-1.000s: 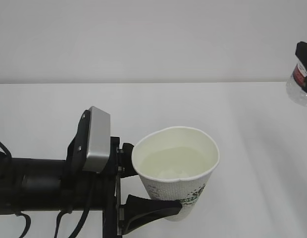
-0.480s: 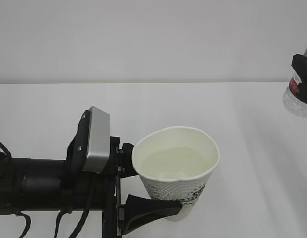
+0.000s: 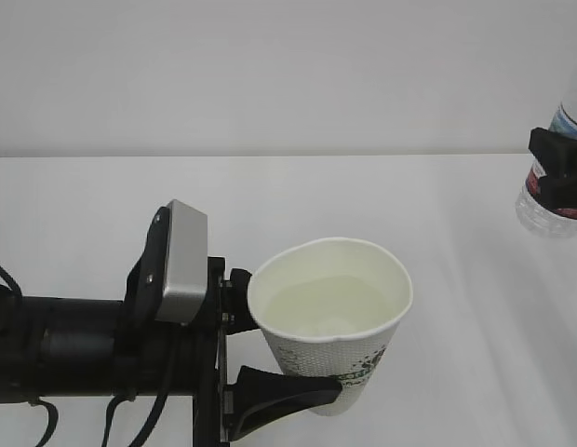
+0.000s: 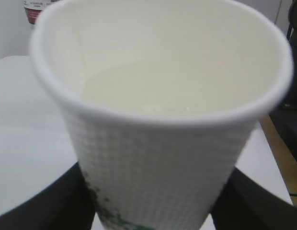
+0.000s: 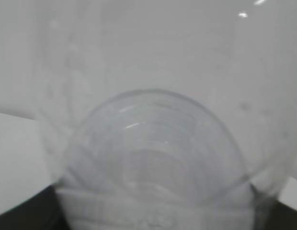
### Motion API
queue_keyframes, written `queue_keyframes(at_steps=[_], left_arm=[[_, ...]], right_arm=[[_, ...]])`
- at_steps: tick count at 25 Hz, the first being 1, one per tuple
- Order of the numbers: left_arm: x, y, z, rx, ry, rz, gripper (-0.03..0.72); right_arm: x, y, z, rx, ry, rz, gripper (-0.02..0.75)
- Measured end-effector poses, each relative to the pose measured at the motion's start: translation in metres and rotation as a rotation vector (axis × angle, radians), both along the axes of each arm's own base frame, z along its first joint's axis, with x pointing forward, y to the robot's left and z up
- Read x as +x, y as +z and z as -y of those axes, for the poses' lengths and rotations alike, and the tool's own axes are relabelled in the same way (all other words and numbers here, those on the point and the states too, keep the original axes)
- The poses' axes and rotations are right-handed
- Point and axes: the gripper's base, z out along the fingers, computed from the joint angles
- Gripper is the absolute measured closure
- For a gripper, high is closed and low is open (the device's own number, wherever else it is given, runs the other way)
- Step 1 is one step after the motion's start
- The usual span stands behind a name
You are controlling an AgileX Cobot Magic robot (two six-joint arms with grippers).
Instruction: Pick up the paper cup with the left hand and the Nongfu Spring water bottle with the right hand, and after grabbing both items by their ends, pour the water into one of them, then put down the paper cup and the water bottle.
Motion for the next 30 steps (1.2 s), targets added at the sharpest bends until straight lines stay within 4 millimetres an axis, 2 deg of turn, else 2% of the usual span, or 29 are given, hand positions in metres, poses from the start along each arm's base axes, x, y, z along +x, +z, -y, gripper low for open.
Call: queue_keyframes(at_steps=[6, 30], left_arm=[[0.000, 0.000, 0.000, -0.002, 0.006, -0.002, 0.204], [0.028, 0.002, -0.011, -0.049, 0.316, -0.054, 0.205]], right_arm=[[0.001, 0.001, 0.000, 0.006, 0.003, 0.023, 0.295], [0.001, 0.001, -0.001, 0.035, 0.003, 0.019, 0.295]])
